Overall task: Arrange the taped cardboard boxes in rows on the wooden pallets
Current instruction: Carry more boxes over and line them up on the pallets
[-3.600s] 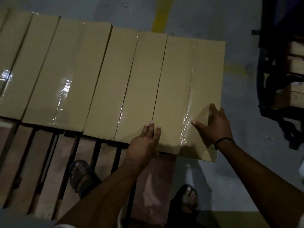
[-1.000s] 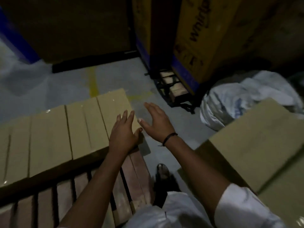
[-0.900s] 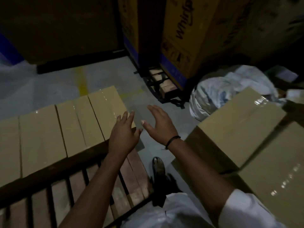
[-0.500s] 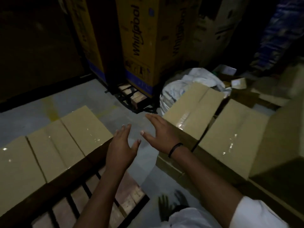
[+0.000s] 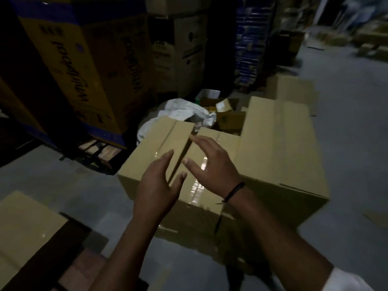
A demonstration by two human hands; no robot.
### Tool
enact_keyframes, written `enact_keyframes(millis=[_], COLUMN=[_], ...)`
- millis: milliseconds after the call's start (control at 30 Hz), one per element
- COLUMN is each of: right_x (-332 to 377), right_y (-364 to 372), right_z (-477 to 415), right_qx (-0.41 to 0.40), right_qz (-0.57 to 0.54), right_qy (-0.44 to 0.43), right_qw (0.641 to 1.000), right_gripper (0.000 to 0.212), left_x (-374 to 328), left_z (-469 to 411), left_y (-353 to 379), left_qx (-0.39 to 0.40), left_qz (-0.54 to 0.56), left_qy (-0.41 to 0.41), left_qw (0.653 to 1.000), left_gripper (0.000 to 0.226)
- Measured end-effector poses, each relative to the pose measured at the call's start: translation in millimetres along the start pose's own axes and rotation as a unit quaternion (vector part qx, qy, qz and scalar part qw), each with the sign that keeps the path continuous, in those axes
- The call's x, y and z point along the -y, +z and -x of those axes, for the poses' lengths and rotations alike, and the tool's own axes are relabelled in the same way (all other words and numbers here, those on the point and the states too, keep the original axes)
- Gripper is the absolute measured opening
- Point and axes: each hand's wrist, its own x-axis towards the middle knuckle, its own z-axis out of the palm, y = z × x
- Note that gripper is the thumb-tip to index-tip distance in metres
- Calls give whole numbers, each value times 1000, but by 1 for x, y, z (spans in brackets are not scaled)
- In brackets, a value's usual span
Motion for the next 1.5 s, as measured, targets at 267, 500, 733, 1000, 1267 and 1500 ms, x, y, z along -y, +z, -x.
enact_keyframes(millis=[267,500,733,1000,1267,1500], right_x=[-106,-171,-184,-187,-198,-225], right_y=[-105,-144,-141,-139,-142,-159], right_z=[37,52,48,41,37,16], right_qx=[-73,-10,26,58,75,88], right_qz=[41,237,261,313,326,303], right_qy=[130,348,382,393,396,407], right_qw=[988,907,886,863,855,857], right_gripper=[60,71,78,80,91,89], left_x=[-84,-99,-102,-106,-113,-115], left_z=[-22,-43,-79,-118,-148,-186], left_y=[91,146,190,215,236,265], left_qx=[89,194,284,344,320,297], left_qz=[7,-6,-80,-162,-152,-162], left_qy=[78,109,157,201,211,205], left_qw=[993,975,943,903,911,918], left_gripper=[67,69,71,83,84,87])
